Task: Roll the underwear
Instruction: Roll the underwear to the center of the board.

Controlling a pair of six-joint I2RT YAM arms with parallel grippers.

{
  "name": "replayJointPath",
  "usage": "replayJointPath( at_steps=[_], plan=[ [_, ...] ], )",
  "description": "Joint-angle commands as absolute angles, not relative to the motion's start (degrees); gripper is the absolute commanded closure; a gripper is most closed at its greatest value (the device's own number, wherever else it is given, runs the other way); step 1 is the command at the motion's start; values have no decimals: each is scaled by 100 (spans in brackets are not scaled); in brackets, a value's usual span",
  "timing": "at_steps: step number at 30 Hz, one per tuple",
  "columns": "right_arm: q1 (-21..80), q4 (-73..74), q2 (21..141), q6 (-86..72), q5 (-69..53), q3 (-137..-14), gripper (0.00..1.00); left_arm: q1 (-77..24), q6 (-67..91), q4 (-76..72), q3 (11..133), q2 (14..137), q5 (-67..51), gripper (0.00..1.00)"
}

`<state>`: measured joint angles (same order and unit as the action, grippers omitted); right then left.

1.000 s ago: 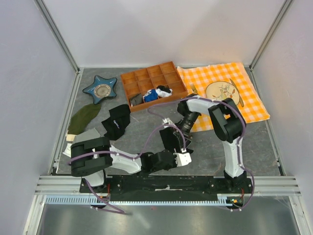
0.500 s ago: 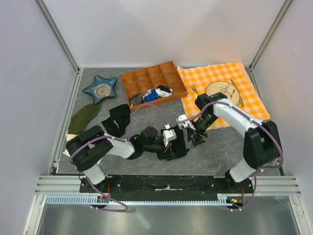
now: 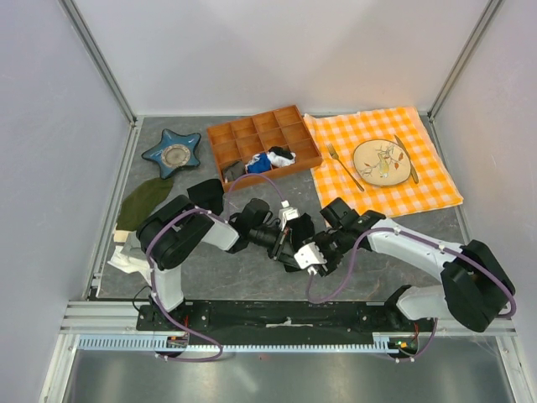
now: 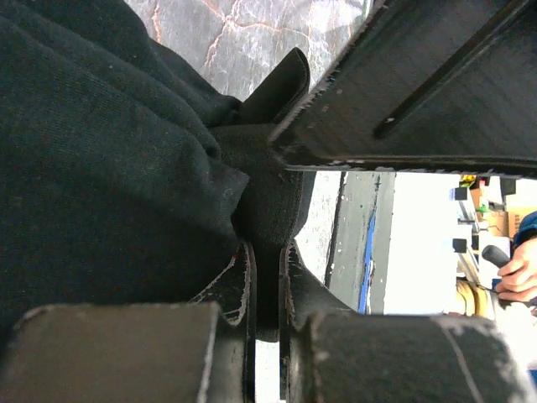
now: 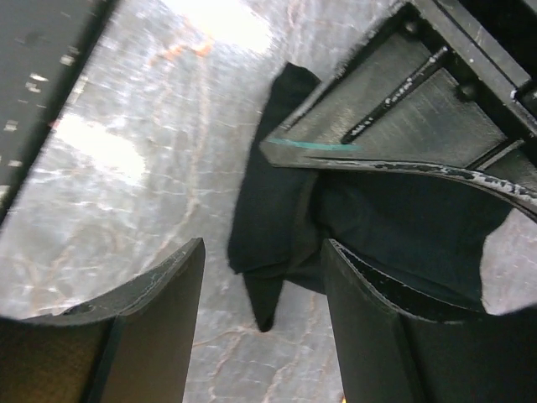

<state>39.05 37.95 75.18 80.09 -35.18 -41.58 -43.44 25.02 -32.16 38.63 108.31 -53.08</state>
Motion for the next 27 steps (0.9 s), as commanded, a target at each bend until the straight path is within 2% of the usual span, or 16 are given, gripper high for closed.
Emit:
replayJointPath(
  at_steps=[1,3,6,7,10,12,14,15,20,21,23,24,27],
  plan=[
    [4104,2681,7751,7813,-2910,-3912,36,-4315,2760,-2179,3797,11206,-4720,98],
    [4236,2646,7848,7866,-2743,-3771,37,-4307,2847,-2241,3788,11206,-4658,98],
    [4403,2785,8120,7840,-2497,-3761,50,-4254,3075,-2565,3683,11075,-4492,96],
    [4429,2891,8173,7822,-2505,-3797,59,-4245,3241,-2784,3561,10970,-4413,94],
    [4438,3365,8419,7682,-2627,-4025,77,-4245,3506,-3075,3236,10434,-3930,82],
    [4438,3768,8577,7559,-2724,-4217,81,-4245,3586,-3601,2937,10031,-3552,72],
    [4412,4111,8692,7515,-2996,-4367,82,-4254,3543,-4006,2419,9284,-3140,66],
    [4369,4531,8884,7506,-3136,-4577,82,-4271,3455,-4077,2260,9012,-2999,59],
    [3834,5562,9570,7647,-4164,-5193,84,-4806,2173,-4052,1214,7045,-1727,55],
    [3754,5781,9798,7655,-4262,-5368,84,-5208,1936,-4104,1082,6779,-1496,54],
    [3569,5976,10036,7620,-4507,-5528,83,-5605,1469,-4192,722,6287,-872,51],
    [3525,6159,10263,7603,-4544,-5685,83,-5938,1337,-4393,547,6188,-766,44],
    [3393,6345,10651,7436,-4675,-5905,83,-6606,924,-4491,457,6064,-107,34]
  ],
)
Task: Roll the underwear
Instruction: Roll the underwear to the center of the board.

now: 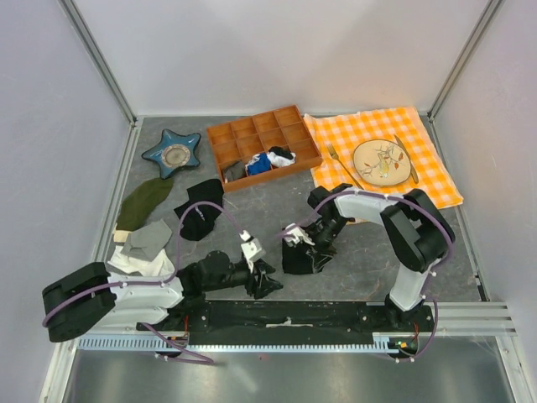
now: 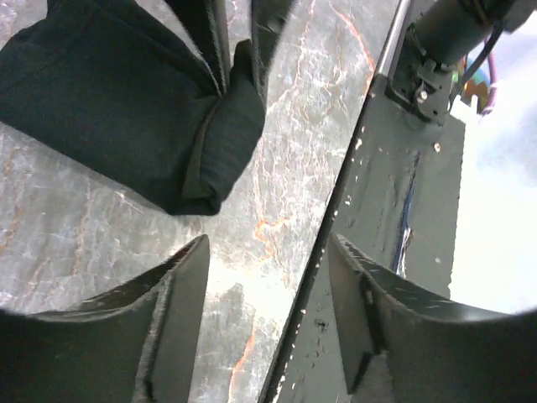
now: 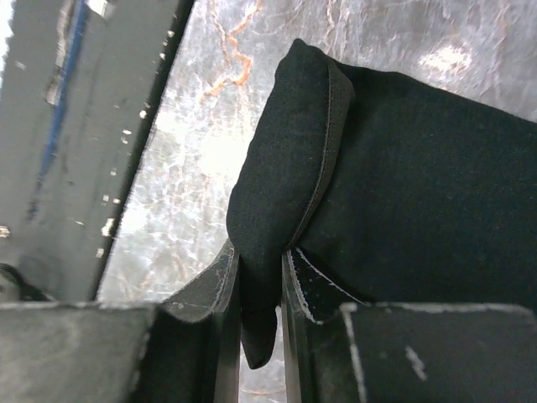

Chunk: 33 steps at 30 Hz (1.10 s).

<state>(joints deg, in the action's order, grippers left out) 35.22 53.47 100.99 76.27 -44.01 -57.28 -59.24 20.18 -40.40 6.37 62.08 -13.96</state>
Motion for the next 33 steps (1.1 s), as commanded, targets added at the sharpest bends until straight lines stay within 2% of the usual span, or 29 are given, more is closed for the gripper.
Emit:
replayJointPath(
  at_steps=[1,6,14,28,33],
  plan=[
    [3375,6381,10722,7418,-4693,-5932,83,-6757,688,-4474,501,6091,164,32],
    [3261,6399,10942,7260,-4729,-5994,83,-7408,19,-4307,860,6546,527,28],
    [3138,6398,11144,7137,-4711,-6073,82,-8173,-1379,-3631,1441,7294,1046,28],
    [3138,6390,11215,7154,-4650,-6073,82,-8209,-2601,-3217,2478,8349,1213,27],
    [3146,6390,11232,7146,-4641,-6073,82,-8095,-2830,-2910,2987,9173,1239,30]
  ],
)
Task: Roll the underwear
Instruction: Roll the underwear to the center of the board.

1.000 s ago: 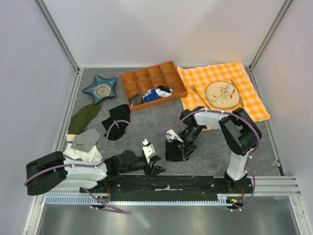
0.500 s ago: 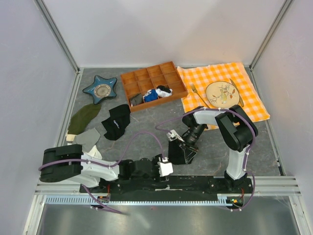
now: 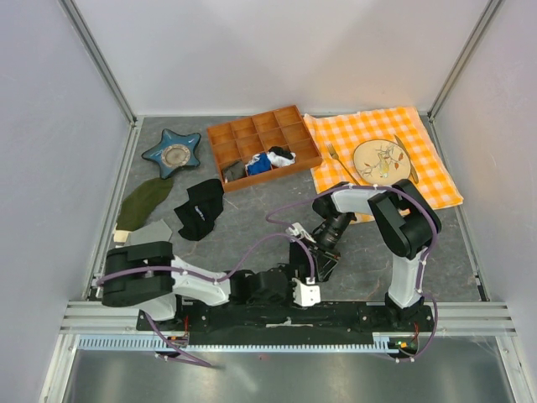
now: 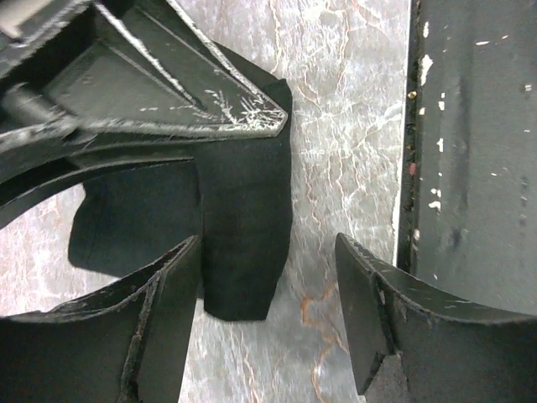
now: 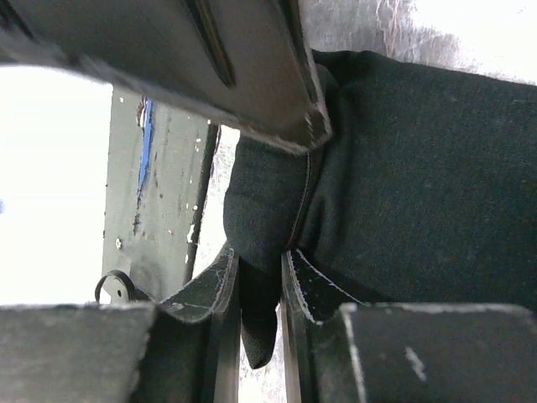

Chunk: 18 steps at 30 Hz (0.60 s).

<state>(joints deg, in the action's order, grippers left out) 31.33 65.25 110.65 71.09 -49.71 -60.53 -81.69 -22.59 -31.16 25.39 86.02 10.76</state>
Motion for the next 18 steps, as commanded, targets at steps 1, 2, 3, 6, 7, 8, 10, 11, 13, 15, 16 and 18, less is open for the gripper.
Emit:
replayJointPath(
  at_steps=[1,2,3,6,7,8,10,11,13,15,16,18],
  plan=[
    [3146,6390,11224,7137,-4615,-6073,82,-8060,-2839,-2840,3058,9271,1283,31],
    [3146,6390,11241,7128,-4614,-6065,81,-7999,-2839,-2761,3180,9377,1309,34],
    [3146,6390,11224,7137,-4614,-6064,81,-7955,-2778,-2681,3234,9482,1292,37],
    [3138,6390,11206,7119,-4623,-6056,79,-7796,-2480,-2418,3366,9694,1204,75],
    [3112,6390,11197,7102,-4632,-6056,77,-7770,-2400,-2373,3366,9720,1143,84],
    [3094,6398,11180,7049,-4623,-6090,71,-7743,-2312,-2260,3349,9721,1134,98],
    [2972,6494,11162,7040,-4632,-6178,65,-7708,-2040,-2101,3340,9695,960,98],
    [2901,6565,11101,7040,-4649,-6257,62,-7638,-1926,-2031,3331,9642,828,98],
    [2586,6574,10926,7049,-4632,-6337,58,-7524,-1513,-1802,3331,9589,276,98],
    [2278,6531,10513,7049,-4641,-6442,52,-7313,-1162,-1627,3348,9571,-582,98],
    [1937,6495,10198,7040,-4641,-6503,48,-7208,-1030,-1565,3366,9606,-885,98],
    [1566,6460,9872,7031,-4737,-6556,46,-6865,-669,-1346,3480,9764,-1638,98]
  ],
)
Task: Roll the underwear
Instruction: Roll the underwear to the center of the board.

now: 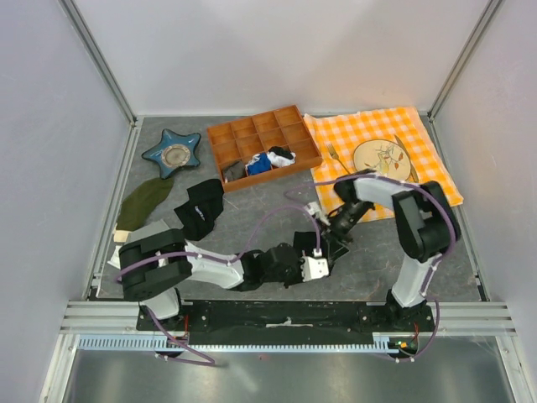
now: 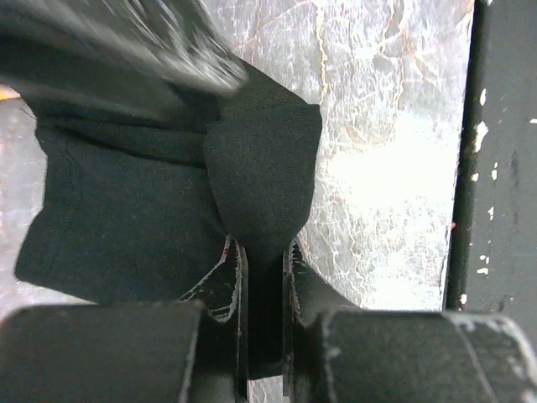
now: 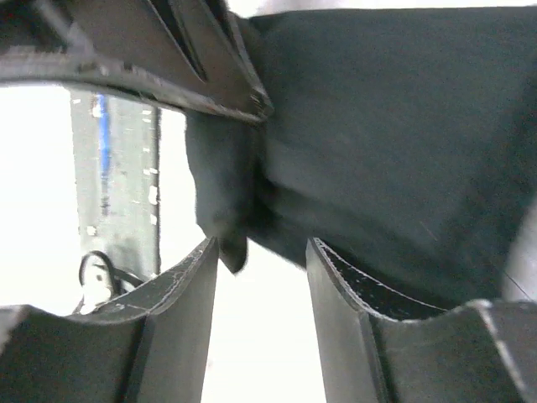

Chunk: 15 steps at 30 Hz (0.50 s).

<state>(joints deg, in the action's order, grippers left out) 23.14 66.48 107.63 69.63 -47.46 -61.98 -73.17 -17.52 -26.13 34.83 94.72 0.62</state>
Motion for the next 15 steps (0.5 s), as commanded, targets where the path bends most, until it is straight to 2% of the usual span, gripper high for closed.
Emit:
replayJointPath(
  at_steps=[1,5,9,12,13,15],
  plan=[
    [1269,6460,9566,7066,-4737,-6574,45,-6603,-537,-1214,3611,9852,-1878,98],
    [940,6451,8703,7531,-4676,-6294,45,-5978,182,-406,4200,10405,-2890,98],
    [1124,6679,7797,9187,-5071,-5460,43,-5363,913,316,4868,11405,-4021,98],
    [1475,6435,7138,9641,-5203,-4730,32,-5037,1213,474,5237,11882,-4437,98],
    [1572,5946,6806,9468,-5125,-4389,25,-4967,1230,536,5412,12135,-4491,98],
    [1957,5233,6479,8959,-4774,-4071,23,-4922,1327,606,5528,12313,-4605,98]
  ],
)
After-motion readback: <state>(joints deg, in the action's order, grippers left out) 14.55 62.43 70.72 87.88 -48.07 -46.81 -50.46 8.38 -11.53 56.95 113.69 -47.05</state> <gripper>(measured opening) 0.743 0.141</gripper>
